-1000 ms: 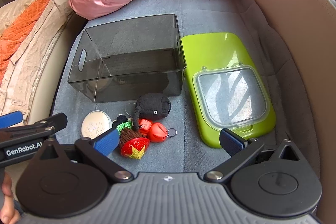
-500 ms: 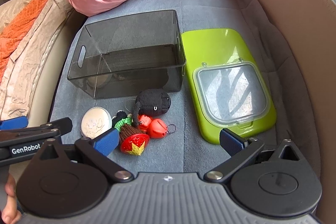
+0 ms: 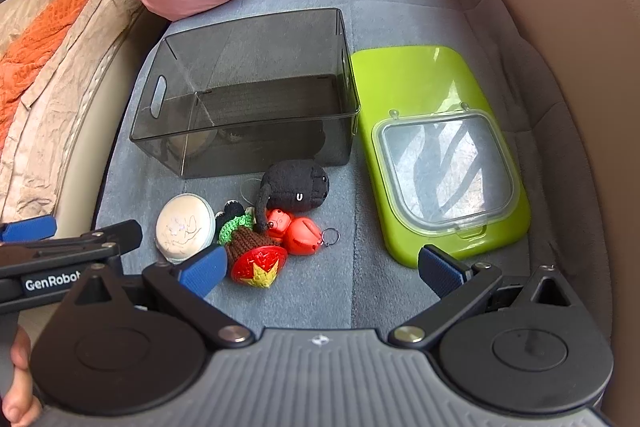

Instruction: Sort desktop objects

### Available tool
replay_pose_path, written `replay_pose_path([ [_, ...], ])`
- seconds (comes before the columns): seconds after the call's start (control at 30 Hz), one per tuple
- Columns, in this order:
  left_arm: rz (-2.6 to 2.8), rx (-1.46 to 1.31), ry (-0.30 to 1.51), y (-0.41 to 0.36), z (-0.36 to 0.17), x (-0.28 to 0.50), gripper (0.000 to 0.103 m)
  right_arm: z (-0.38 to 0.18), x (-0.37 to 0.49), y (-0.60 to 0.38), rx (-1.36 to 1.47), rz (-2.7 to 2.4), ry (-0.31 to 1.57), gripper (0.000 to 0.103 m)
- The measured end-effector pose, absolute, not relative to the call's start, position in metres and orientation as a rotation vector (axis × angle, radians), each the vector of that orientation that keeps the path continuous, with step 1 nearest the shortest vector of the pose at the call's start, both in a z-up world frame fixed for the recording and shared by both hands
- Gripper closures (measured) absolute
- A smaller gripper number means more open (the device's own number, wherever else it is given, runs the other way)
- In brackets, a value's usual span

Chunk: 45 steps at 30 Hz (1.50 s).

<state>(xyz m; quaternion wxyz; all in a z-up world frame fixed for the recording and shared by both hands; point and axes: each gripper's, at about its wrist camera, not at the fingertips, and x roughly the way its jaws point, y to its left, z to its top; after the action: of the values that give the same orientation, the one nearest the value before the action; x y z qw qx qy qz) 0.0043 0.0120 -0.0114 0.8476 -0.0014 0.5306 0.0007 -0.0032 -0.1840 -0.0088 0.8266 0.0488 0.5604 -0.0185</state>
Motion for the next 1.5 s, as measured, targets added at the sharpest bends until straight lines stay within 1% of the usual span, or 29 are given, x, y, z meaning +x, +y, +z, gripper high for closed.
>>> replay_pose_path([
  [1.5, 0.002, 0.010, 1.118, 0.0074, -0.0121, 0.0055, 0.000, -0.0083, -0.0059, -0.1872, 0.126, -0.029, 1.191, 0.000],
])
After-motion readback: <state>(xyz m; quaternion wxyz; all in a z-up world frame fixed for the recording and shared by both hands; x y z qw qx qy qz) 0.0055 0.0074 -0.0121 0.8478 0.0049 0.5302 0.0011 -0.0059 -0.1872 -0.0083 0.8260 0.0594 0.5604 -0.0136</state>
